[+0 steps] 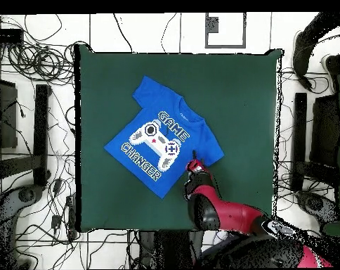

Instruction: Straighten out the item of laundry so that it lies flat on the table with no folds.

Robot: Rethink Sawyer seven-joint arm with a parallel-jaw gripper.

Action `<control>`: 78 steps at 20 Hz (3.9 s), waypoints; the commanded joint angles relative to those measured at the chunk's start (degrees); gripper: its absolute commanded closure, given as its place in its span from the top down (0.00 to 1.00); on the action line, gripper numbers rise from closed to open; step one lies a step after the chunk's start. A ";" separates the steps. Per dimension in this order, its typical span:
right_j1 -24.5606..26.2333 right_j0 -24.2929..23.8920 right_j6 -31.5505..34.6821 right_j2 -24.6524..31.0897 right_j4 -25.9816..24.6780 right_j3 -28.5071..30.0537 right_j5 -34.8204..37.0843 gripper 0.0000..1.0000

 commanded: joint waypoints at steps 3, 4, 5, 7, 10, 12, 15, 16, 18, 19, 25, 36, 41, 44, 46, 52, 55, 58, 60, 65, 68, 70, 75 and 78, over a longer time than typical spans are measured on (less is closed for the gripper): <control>2.04 0.08 4.40 2.37 -1.39 -3.96 0.46 1.00; 1.47 0.07 4.50 2.47 -1.32 -3.59 0.78 1.00; 1.15 0.05 4.54 2.57 -1.32 -3.42 1.02 1.00; 0.79 -0.06 4.58 2.69 -1.38 -3.22 1.37 1.00; 0.99 0.14 4.62 2.59 -1.10 -3.19 1.11 1.00; 0.96 0.43 4.69 2.49 -0.78 -2.99 0.93 1.00; -0.05 0.69 4.93 2.69 -0.28 -2.31 1.68 1.00; -0.87 0.63 5.02 2.84 -0.30 -1.85 2.21 1.00; -2.91 -0.04 5.23 3.58 -0.78 -0.91 4.05 1.00; -4.02 -0.71 5.38 4.37 -1.22 -0.56 5.43 1.00; -8.31 -1.68 5.34 6.08 -1.09 1.09 9.69 1.00; -5.88 2.36 5.72 2.83 2.08 0.88 5.50 1.00; -5.45 4.32 6.05 1.25 3.78 1.04 3.86 1.00; -4.83 3.68 6.01 1.49 2.90 0.36 3.91 1.00; -4.12 3.29 6.00 1.60 2.23 -0.16 3.58 1.00; -2.42 0.03 5.47 3.36 -1.57 -1.99 4.17 1.00; -1.35 -0.10 5.06 3.21 -1.82 -2.89 3.60 1.00; 1.73 1.61 4.61 1.46 0.05 -3.94 -0.43 1.00; 3.54 1.75 4.27 1.05 0.13 -4.75 -2.35 1.00; 4.65 1.19 4.06 1.30 -0.51 -5.65 -3.01 1.00; 5.39 1.83 3.79 0.94 0.37 -6.07 -3.74 1.00; 5.78 1.94 3.67 0.89 0.45 -6.20 -4.07 1.00; 5.49 1.10 3.71 1.50 -0.70 -6.50 -2.91 1.00; 5.46 1.33 3.73 1.24 -0.46 -6.35 -3.18 1.00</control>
